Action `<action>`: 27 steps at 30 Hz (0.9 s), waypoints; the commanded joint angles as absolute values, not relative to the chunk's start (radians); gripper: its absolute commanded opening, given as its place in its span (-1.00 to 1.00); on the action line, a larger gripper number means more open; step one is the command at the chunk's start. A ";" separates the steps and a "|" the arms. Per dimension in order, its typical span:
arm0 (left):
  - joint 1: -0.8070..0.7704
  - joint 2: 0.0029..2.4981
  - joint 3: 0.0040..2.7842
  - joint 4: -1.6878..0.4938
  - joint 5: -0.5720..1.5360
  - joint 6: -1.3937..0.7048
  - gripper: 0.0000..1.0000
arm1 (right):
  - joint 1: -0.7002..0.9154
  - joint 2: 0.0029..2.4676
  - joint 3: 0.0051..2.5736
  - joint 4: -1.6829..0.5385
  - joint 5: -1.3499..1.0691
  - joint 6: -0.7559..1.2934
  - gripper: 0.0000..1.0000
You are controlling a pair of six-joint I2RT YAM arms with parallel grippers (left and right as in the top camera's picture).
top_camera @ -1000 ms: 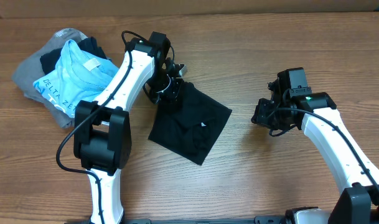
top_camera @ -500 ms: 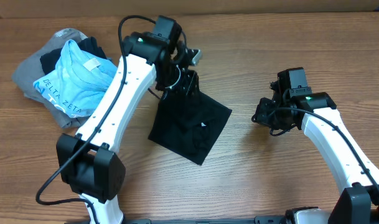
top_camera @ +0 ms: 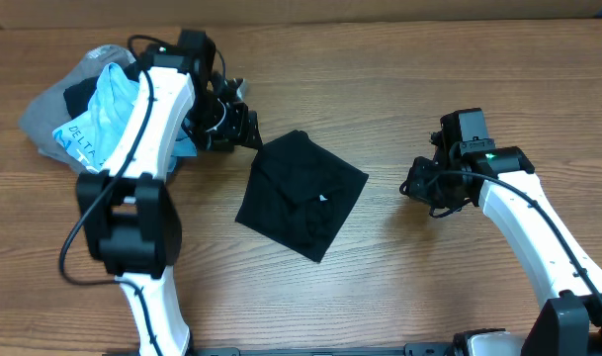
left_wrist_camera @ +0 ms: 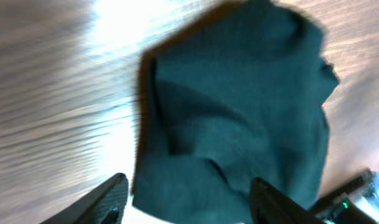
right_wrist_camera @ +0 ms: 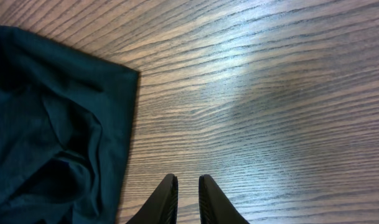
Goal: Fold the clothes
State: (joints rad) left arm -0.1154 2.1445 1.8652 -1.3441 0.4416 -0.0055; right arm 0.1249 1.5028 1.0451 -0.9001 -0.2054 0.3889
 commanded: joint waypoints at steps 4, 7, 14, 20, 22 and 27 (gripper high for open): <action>-0.137 2.228 1.867 -1.348 0.557 0.054 0.20 | 0.121 1.498 1.048 -0.897 -0.199 0.393 -0.68; -0.137 2.238 1.867 -1.349 0.542 0.045 0.18 | 0.121 1.498 1.048 -0.900 -0.199 0.393 -0.67; -0.143 2.245 1.867 -1.349 0.529 0.046 -0.32 | 0.121 1.498 1.048 -0.896 -0.199 0.393 -0.67; -0.158 2.245 1.867 -1.359 0.474 0.044 -0.07 | 0.121 1.498 1.048 -0.897 -0.199 0.393 -0.67; -0.160 2.246 1.866 -1.361 0.400 0.022 0.08 | 0.121 1.498 1.048 -0.900 -0.199 0.393 -0.67; -0.160 2.246 1.833 -1.329 0.370 -0.009 -0.11 | 0.121 1.498 1.048 -0.899 -0.199 0.393 -0.67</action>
